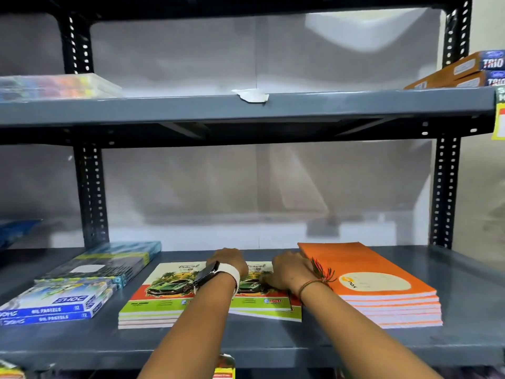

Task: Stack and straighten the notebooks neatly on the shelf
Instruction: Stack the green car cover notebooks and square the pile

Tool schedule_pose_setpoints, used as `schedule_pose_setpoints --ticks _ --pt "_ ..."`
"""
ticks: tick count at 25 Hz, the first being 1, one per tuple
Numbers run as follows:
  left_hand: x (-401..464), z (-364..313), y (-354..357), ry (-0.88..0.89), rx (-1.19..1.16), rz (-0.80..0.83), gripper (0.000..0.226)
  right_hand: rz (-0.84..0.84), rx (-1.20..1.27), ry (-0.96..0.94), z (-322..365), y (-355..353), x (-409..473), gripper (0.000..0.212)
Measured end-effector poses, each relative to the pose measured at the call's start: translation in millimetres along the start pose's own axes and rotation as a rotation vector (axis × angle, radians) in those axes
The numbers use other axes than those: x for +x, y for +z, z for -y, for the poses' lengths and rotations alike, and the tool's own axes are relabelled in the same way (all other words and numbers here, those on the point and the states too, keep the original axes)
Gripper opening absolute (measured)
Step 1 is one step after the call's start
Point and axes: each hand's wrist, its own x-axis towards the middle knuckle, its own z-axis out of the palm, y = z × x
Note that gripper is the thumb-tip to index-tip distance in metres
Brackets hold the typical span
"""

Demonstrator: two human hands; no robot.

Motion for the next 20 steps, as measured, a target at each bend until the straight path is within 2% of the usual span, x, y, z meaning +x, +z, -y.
schedule_pose_setpoints --ticks 8,11,14,18,20 --pt "9.7 -5.1 1.1 0.050 0.096 0.068 0.037 -0.030 0.032 0.081 2.3 0.6 -8.5 0.054" --pt "9.5 -3.2 -5.1 0.022 0.077 0.011 0.038 -0.026 0.070 0.092 2.2 0.1 -10.1 0.052" --pt "11.9 11.8 -15.4 -0.052 -0.103 -0.093 0.035 0.017 0.167 0.117 0.2 -2.6 -8.6 0.053" --pt "15.3 35.8 -20.2 -0.080 -0.386 -0.073 0.024 0.088 0.371 0.098 -1.2 -4.5 -3.6 0.049" --pt "16.8 53.8 -21.6 -0.110 -0.508 -0.080 0.022 0.060 0.552 0.085 4.1 -5.0 0.9 0.040"
